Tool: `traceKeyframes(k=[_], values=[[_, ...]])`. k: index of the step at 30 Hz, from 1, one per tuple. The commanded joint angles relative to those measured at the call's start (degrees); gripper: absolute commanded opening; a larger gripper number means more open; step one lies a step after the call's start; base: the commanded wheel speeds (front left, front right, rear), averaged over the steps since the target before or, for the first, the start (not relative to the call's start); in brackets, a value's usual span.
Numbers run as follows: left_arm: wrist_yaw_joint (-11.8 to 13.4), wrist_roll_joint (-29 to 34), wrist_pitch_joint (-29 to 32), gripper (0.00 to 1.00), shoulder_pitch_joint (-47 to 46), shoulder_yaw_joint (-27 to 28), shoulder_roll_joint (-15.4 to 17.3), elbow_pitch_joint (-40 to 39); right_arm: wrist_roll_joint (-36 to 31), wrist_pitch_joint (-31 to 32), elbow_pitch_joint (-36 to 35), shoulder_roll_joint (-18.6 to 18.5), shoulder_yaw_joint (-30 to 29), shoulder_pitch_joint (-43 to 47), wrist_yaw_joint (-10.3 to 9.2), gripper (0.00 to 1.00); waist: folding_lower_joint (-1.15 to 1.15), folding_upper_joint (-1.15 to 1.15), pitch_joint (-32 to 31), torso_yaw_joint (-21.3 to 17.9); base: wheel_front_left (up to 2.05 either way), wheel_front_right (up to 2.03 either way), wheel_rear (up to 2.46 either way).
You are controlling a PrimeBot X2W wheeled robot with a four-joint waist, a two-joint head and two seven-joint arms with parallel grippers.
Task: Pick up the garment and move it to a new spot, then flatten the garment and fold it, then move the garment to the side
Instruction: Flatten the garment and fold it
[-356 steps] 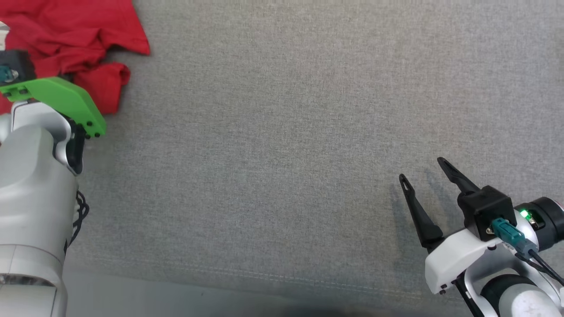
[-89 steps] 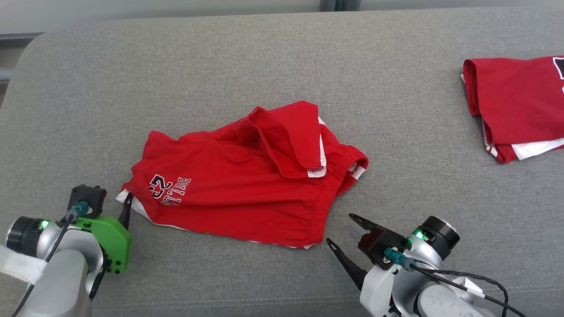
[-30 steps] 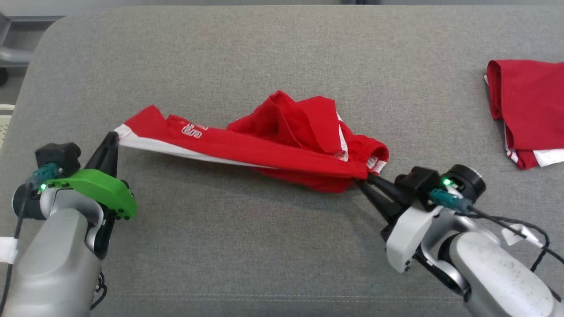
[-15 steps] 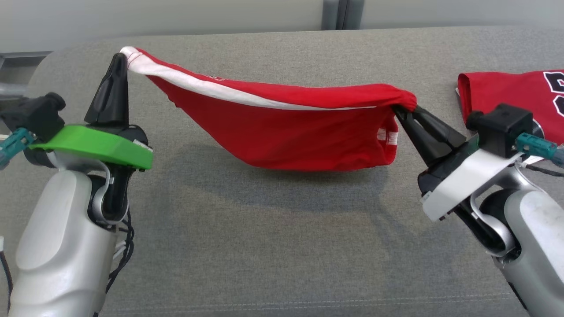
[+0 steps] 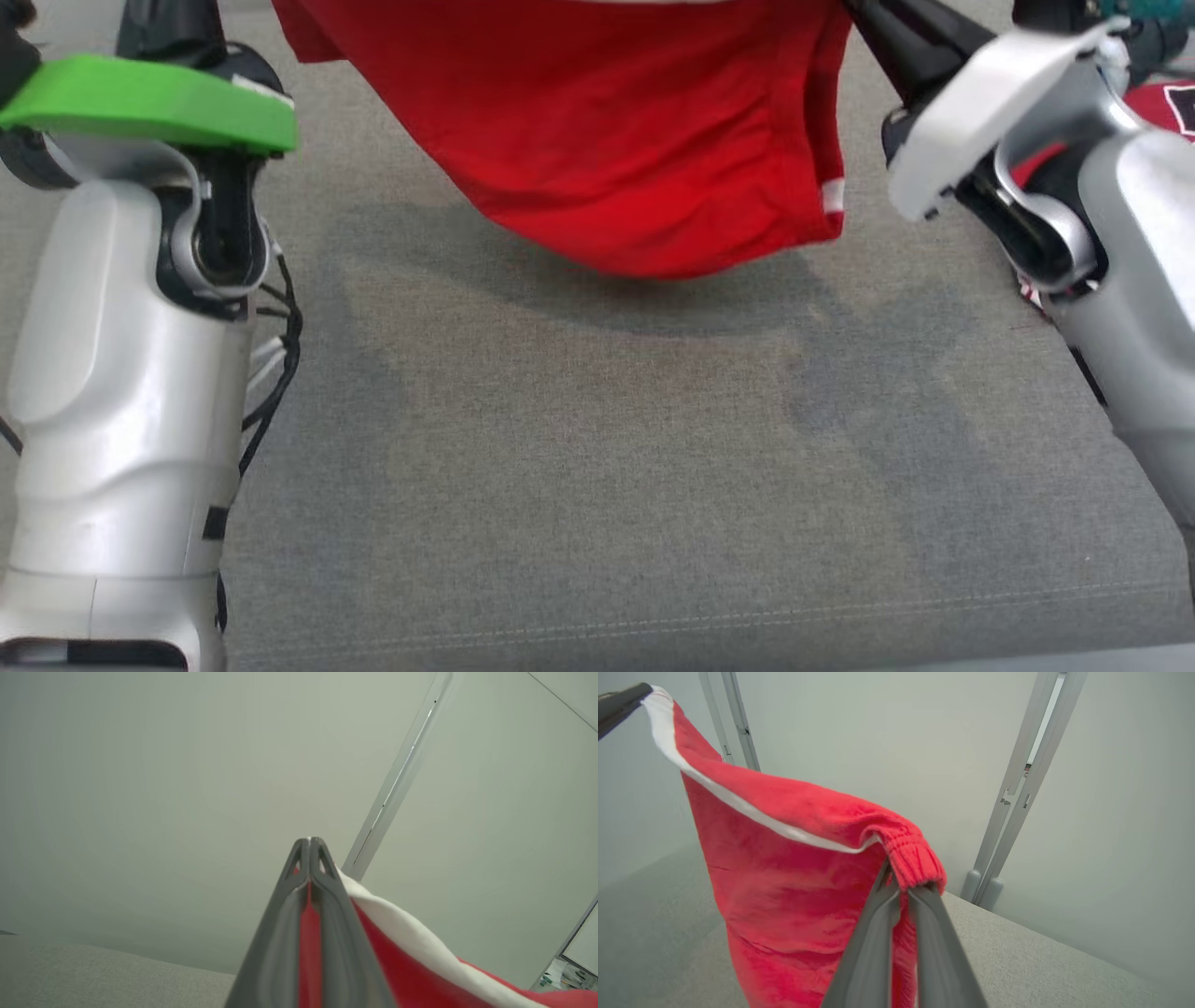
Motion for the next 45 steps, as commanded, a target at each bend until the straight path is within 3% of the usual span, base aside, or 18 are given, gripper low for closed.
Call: traceKeyframes(k=[1, 7, 12, 15, 19, 24, 30, 33, 38, 41, 45], values=[[0.41, -0.76, -0.68, 0.0, -2.03, 0.79, -0.71, 1.0, -0.24, -0.65, 1.71, 1.33, 0.36, -2.63, 0.0, 0.0, 0.0, 0.0, 3.85, -1.38, 0.0, 0.0, 0.0], [0.84, 1.71, -2.79, 0.0, -14.64, 1.97, -1.67, 7.01, -3.79, -5.77, 15.88, 7.32, -1.09, -19.57, -0.04, 0.0, 0.0, 0.0, 11.46, -3.01, 0.0, 0.0, 0.0], [-0.33, 5.38, -3.85, 0.0, -25.63, 3.56, -1.49, 9.65, -9.6, -13.3, 27.74, 13.27, -8.0, -32.86, -0.04, 0.0, 0.0, 0.0, 17.9, -4.03, 0.0, 0.0, 0.0], [-0.89, 9.57, -3.85, 0.0, -30.54, 7.09, -2.18, 6.45, -14.21, -18.88, 33.58, 15.98, -13.16, -39.01, -0.04, 0.0, 0.0, 0.0, 20.43, -4.31, 0.0, 0.0, 0.0], [-2.49, 14.24, -3.81, 0.0, -32.08, 11.58, -4.36, 2.95, -19.67, -24.31, 39.14, 17.82, -17.39, -42.94, -0.04, 0.0, 0.0, 0.0, 23.23, -4.43, 0.0, 0.0, 0.0], [-5.08, 16.08, -3.83, 0.0, -27.95, 15.15, -7.01, 2.45, -22.68, -26.26, 43.92, 18.62, -14.18, -40.55, -0.04, 0.0, 0.0, 0.0, 25.38, -3.99, 0.0, 0.0, 0.0], [-6.58, 11.71, -3.85, 0.0, -18.99, 18.14, -7.6, -0.09, -16.87, -25.02, 44.71, 16.93, -3.55, -33.87, -0.05, 0.0, 0.0, 0.0, 23.35, -3.44, 0.0, 0.0, 0.0], [-6.77, 7.82, -3.85, 0.0, -12.76, 17.86, -7.69, -3.06, -11.72, -22.34, 41.91, 13.47, 3.85, -29.83, -0.05, 0.0, 0.0, 0.0, 21.55, -2.91, 0.0, 0.0, 0.0], [-6.82, 6.5, -3.85, 0.0, -0.49, 16.44, -7.63, -8.88, -2.03, -16.66, 33.74, 5.78, 14.35, -22.72, -0.05, 0.0, 0.0, 0.0, 16.89, -1.84, 0.0, 0.0, 0.0], [-6.82, 6.61, -3.86, 0.0, 6.55, 15.34, -7.68, -12.28, 3.87, -13.35, 28.26, 0.52, 17.61, -19.02, -0.06, 0.0, 0.0, 0.0, 13.84, -0.94, 0.0, 0.0, 0.0], [-6.34, 5.99, -3.86, 0.0, 13.54, 13.94, -7.66, -14.28, 7.84, -10.49, 23.57, -3.3, 20.07, -15.11, -0.07, 0.0, 0.0, 0.0, 10.51, -0.18, 0.0, 0.0, 0.0]])
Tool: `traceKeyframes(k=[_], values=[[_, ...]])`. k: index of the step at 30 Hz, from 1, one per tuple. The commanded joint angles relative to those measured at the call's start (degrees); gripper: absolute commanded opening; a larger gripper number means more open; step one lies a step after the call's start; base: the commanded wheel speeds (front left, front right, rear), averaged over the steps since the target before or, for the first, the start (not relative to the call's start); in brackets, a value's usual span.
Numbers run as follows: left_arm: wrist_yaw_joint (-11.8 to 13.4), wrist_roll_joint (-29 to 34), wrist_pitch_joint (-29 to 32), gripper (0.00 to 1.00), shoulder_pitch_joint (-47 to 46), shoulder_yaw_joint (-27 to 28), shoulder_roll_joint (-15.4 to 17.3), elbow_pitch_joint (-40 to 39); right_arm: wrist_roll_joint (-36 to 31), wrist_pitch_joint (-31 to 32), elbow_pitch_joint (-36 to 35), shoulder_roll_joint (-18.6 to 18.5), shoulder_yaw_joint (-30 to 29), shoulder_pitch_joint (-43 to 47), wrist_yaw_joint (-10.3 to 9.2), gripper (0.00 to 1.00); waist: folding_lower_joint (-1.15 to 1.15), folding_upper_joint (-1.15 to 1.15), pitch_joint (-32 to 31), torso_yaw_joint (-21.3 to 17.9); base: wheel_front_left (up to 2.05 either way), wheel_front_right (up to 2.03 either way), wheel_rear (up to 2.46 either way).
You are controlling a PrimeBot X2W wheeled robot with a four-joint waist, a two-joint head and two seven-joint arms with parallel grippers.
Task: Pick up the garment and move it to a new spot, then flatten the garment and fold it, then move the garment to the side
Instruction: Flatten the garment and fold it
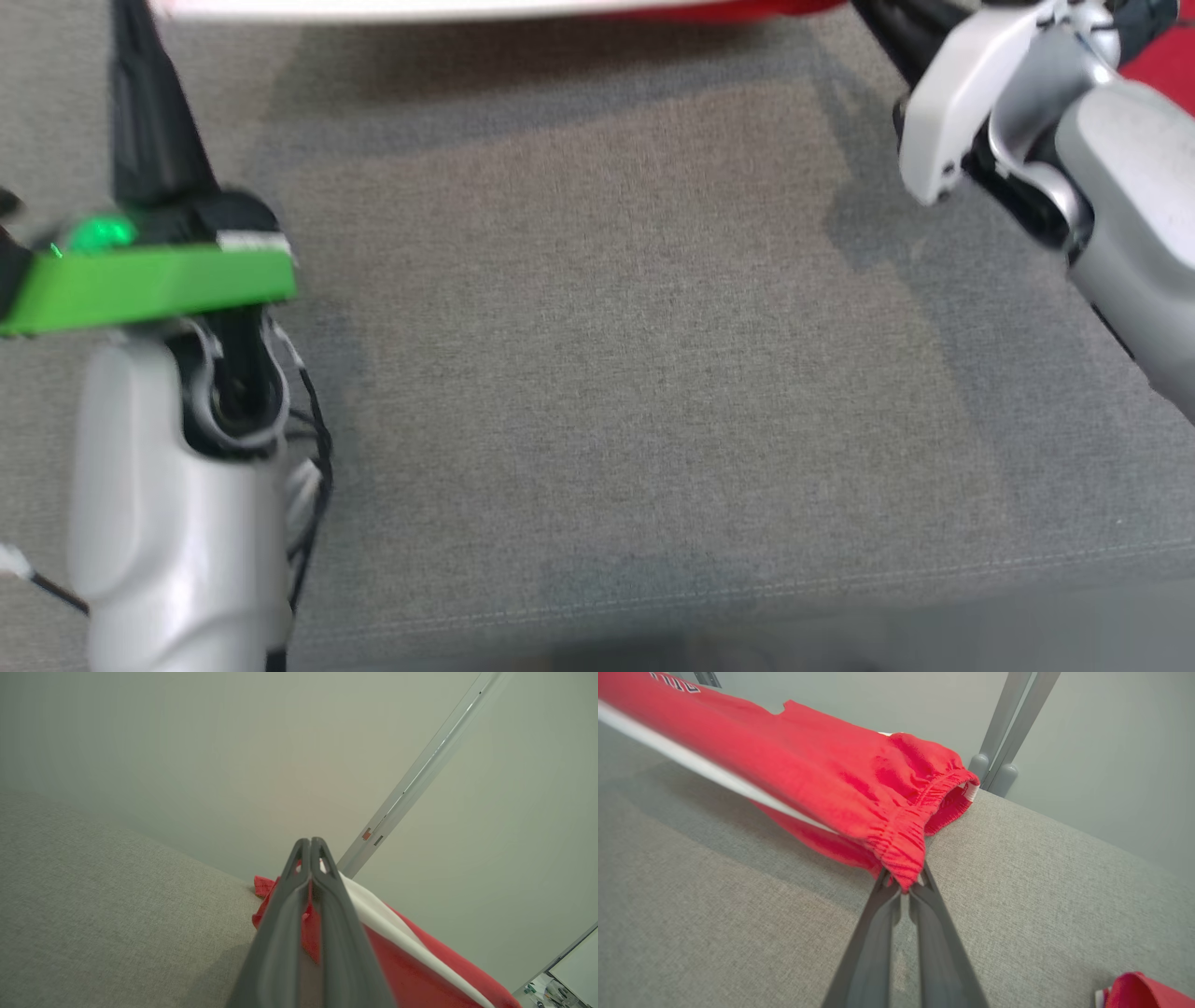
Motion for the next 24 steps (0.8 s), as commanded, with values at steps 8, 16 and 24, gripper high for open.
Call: traceKeyframes(k=[8, 16, 24], values=[[2.69, -0.5, -0.27, 0.0, 13.74, -4.47, 0.39, -0.44, 2.87, 11.28, -4.01, -6.31, 2.5, 9.4, -0.15, 0.0, 0.0, 0.0, -12.17, 2.6, 0.0, 0.0, 0.0], [5.51, -0.46, -0.28, 0.0, 24.35, -5.1, 0.43, -3.72, 3.24, 21.09, -9.72, -8.74, -0.18, 19.61, -0.2, 0.0, 0.0, 0.0, -18.08, 2.21, 0.0, 0.0, 0.0], [8.26, 2.07, -0.28, 0.0, 36.07, -6.8, 0.4, -9.81, 3.27, 26.63, -20.34, -10.19, -7.26, 34.32, -0.19, 0.0, 0.0, 0.0, -22.05, 1.83, 0.0, 0.0, 0.0]])
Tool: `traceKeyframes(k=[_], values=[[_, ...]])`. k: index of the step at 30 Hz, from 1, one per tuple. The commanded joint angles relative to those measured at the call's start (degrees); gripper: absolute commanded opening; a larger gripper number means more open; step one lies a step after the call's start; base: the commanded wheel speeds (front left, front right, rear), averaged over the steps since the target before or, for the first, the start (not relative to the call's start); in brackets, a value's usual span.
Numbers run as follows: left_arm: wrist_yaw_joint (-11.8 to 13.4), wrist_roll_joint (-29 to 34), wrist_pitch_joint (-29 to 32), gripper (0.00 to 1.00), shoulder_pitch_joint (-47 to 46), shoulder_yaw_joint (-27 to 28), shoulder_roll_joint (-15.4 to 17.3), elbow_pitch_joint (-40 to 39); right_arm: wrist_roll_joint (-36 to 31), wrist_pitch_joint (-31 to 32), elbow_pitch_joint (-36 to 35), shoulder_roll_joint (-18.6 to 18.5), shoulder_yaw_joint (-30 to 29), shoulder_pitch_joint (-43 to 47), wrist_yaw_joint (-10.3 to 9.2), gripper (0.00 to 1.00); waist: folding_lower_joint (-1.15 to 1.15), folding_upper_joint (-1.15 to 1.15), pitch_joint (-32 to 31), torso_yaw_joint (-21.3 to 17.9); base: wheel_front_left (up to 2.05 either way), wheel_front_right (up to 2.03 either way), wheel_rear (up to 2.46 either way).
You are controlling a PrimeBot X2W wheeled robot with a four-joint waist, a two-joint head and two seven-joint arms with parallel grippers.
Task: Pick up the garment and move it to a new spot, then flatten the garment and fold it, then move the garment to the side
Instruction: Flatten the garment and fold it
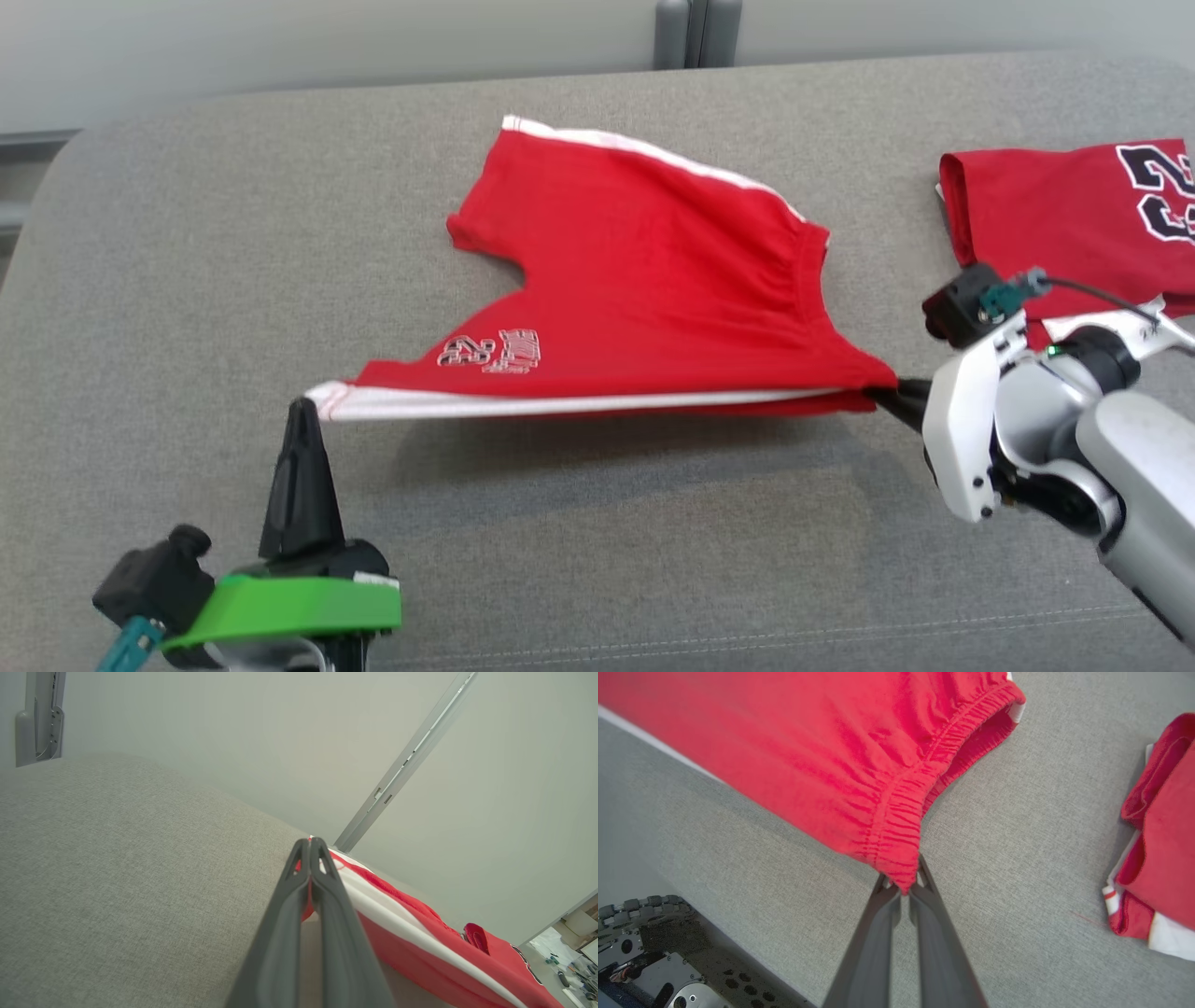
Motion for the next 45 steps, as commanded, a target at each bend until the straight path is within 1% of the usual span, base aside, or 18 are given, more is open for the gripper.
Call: traceKeyframes(k=[1, 6, 10, 13, 16, 17, 19, 23, 28, 33, 39, 45], values=[[0.7, 0.47, -0.34, 0.0, 2.32, 0.05, 0.48, -1.07, -0.87, 0.83, -1.91, -1.04, -1.87, 3.44, -0.24, 0.0, 0.01, 0.0, -1.77, -0.16, 0.0, 0.0, 0.0], [1.87, 2.25, -0.32, 0.0, 7.24, -2.1, 0.43, -2.66, -1.84, 2.81, -8.05, -0.77, -7.03, 12.73, -0.2, 0.0, 0.01, 0.0, -3.23, -0.38, 0.0, 0.0, 0.0], [2.88, 3.37, -0.28, 0.0, 11.07, -3.76, 0.42, -4.41, -3.58, 4.93, -11.75, 0.29, -11.11, 19.23, -0.19, 0.0, 0.01, 0.0, -4.06, -0.92, 0.0, 0.0, 0.0], [3.31, 4.19, -0.06, 0.0, 12.88, -4.6, 0.74, -5.8, -5.11, 5.66, -14.15, 1.98, -13.96, 22.81, -0.18, 0.0, 0.01, 0.0, -4.41, -1.32, 0.0, 0.0, 0.0], [3.03, 5.12, 0.25, 0.0, 11.39, -5.11, 1.5, -6.57, -6.16, 5.01, -16.53, 4.14, -16.43, 25.05, -0.17, 0.0, 0.01, 0.0, -4.39, -1.85, 0.0, 0.0, 0.0], [3.03, 5.12, 0.25, 0.0, 11.39, -5.11, 1.5, -6.57, -6.16, 5.01, -16.53, 4.14, -16.43, 25.05, -0.17, 0.0, 0.01, 0.0, -4.39, -1.85, 0.0, 0.0, 0.0], [2.55, 5.68, 0.59, 0.0, 8.93, -5.29, 1.79, -6.41, -6.85, 3.87, -17.51, 6.0, -17.94, 25.87, -0.17, 0.0, 0.01, 0.0, -4.17, -2.25, 0.0, 0.0, 0.0], [1.67, 5.99, 1.48, 0.0, 2.77, -5.52, 2.23, -3.44, -8.79, -0.04, -18.07, 9.55, -20.4, 25.43, -0.15, 0.0, 0.01, 0.0, -3.16, -3.19, 0.0, 0.0, 0.0], [0.33, 6.7, 1.1, 0.0, -6.41, -5.98, 1.9, 1.97, -8.57, -4.29, -16.55, 13.98, -22.2, 23.17, -0.15, 0.0, 0.01, 0.0, -1.02, -4.14, 0.0, 0.0, 0.0], [-0.45, 6.7, 0.58, 0.0, -14.9, -6.04, 1.32, 8.19, -7.95, -7.5, -14.33, 18.34, -24.07, 20.47, -0.14, 0.0, 0.01, 0.0, 2.01, -5.14, 0.0, 0.0, 0.0], [-1.2, 6.96, -0.09, 0.0, -23.43, -5.27, 0.92, 14.62, -8.67, -9.11, -11.31, 22.5, -25.44, 17.12, -0.14, 0.0, 0.01, 0.0, 5.93, -6.03, 0.0, 0.0, 0.0], [-0.76, 8.31, -0.26, 0.0, -31.12, -3.58, 0.71, 20.39, -11.44, -10.63, -8.34, 26.01, -26.97, 13.96, -0.13, 0.0, 0.01, 0.0, 9.3, -6.95, 0.0, 0.0, 0.0]])
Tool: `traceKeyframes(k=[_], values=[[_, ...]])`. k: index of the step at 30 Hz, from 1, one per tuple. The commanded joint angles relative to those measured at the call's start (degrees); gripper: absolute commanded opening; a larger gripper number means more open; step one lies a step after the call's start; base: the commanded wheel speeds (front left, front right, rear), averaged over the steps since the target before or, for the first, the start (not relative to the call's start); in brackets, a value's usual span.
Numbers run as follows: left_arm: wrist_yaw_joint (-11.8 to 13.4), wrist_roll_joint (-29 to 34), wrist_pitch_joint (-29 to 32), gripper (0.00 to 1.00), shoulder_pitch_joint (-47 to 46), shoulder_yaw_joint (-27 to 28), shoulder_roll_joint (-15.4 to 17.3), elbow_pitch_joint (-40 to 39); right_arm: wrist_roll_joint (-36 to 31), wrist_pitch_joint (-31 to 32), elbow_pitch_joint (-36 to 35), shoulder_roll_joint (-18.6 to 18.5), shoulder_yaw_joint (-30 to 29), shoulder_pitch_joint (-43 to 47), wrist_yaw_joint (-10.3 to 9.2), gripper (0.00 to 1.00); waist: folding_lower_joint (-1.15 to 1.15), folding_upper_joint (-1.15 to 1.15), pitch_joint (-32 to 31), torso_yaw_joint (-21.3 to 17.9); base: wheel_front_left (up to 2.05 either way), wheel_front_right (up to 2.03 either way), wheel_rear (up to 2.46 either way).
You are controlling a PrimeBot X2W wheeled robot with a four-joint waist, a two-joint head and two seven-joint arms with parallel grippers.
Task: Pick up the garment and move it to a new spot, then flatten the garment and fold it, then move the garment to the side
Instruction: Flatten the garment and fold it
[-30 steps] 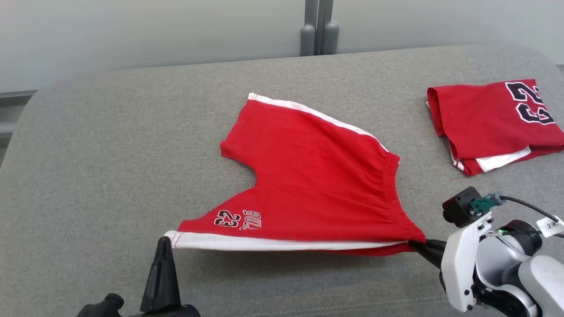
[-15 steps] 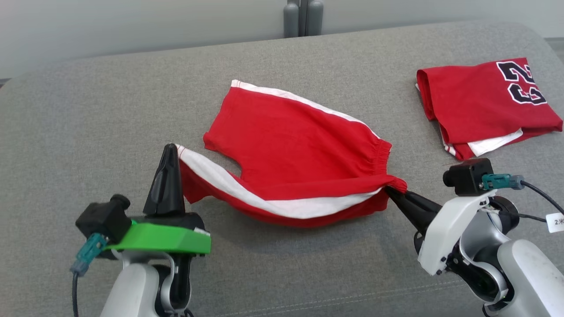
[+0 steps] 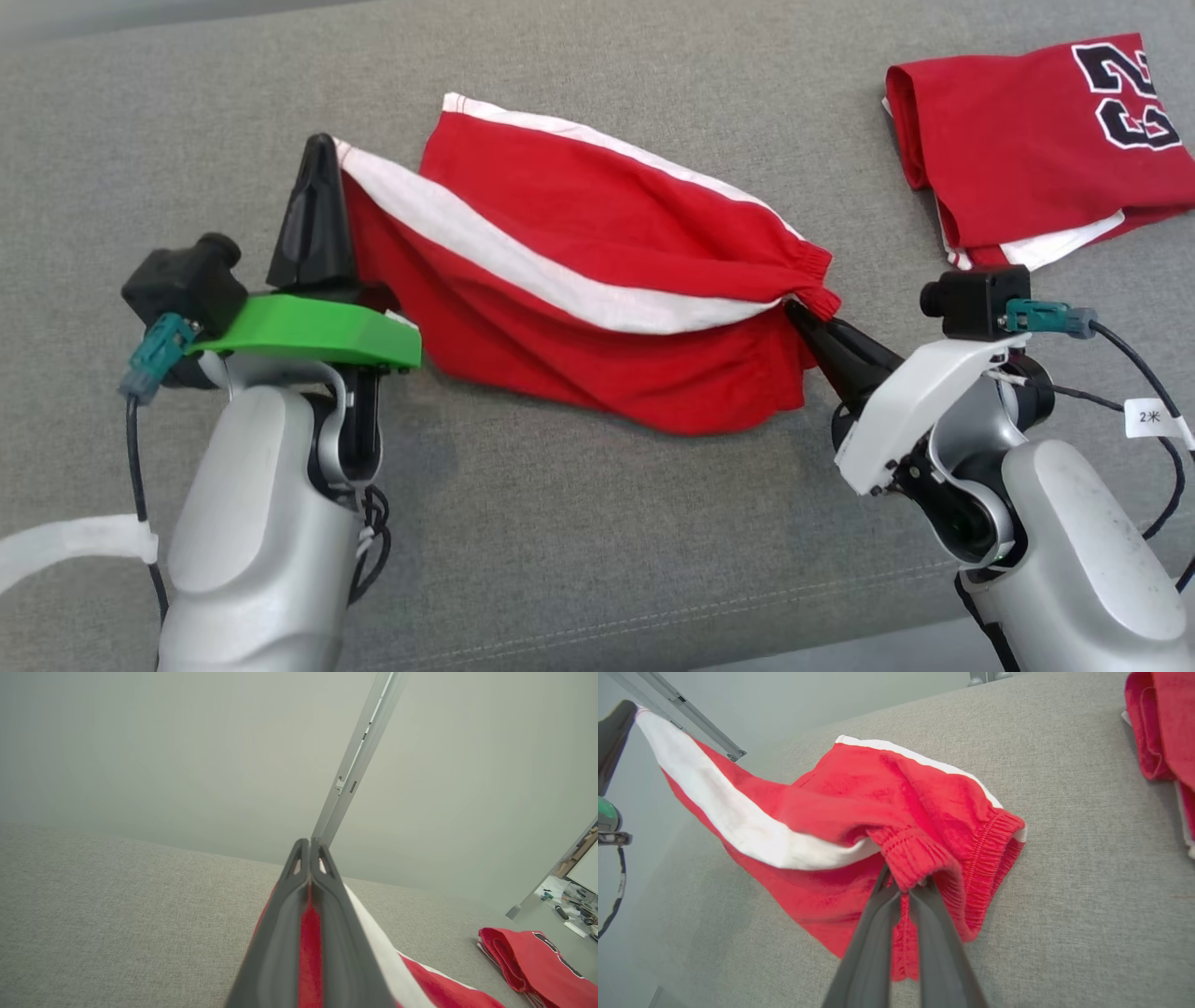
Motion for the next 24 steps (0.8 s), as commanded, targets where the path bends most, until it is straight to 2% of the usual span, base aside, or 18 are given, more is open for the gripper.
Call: traceKeyframes(k=[1, 13, 24], values=[[0.17, 0.9, -0.22, 0.0, -2.16, 0.55, 0.17, 0.71, -0.78, -0.58, 0.53, 0.77, -0.46, -1.12, 0.0, 0.0, 0.0, 0.0, 2.21, -1.12, 0.0, 0.0, 0.0], [-0.31, 5.85, -0.21, 0.0, -12.46, 2.02, -0.02, 8.85, -1.76, -4.4, 4.78, 5.76, -0.96, -6.59, 0.0, 0.0, 0.0, 0.0, 6.4, -4.51, 0.0, 0.0, 0.0], [-0.04, 9.17, -0.21, 0.0, -18.21, 3.57, 1.09, 14.74, -1.12, -7.56, 8.28, 7.52, -1.41, -10.47, 0.0, 0.0, 0.0, 0.0, 7.96, -7.36, 0.0, 0.0, 0.0]])
